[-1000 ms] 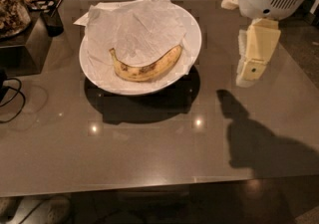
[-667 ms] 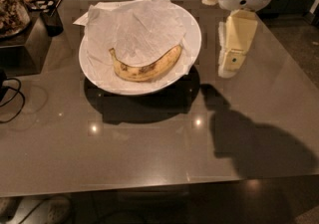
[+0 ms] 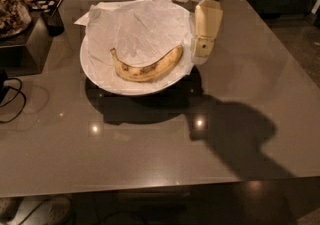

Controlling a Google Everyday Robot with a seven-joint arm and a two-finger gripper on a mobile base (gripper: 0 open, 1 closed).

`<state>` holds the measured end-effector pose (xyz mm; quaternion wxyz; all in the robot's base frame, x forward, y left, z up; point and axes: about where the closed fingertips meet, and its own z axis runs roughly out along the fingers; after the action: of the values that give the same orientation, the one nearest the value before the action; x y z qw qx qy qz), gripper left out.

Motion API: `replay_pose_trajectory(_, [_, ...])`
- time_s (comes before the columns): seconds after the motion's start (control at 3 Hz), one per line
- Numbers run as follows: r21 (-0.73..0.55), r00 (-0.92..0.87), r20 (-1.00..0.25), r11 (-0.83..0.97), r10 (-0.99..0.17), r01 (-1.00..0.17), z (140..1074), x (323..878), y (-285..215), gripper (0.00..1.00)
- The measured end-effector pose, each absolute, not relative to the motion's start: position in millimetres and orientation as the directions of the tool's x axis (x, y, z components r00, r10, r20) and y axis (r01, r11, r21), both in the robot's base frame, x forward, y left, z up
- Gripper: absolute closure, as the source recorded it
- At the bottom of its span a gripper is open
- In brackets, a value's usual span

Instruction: Pick banana from white bowl

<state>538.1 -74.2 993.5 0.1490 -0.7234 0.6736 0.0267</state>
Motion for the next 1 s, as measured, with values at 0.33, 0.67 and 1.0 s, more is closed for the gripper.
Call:
replay_pose_trajectory(0.33, [-0.151, 0.096, -0.241, -0.060, -0.966, -0.987, 981, 553, -56, 0.13])
replay_pose_trajectory(0.67, [-0.115, 0.079, -0.231, -0.054, -0.970, -0.992, 964, 562, -48, 0.17])
replay_pose_trajectory(1.0, [-0.080, 0.071, -0.208, -0.056, -0.975, -0.995, 944, 569, -40, 0.20])
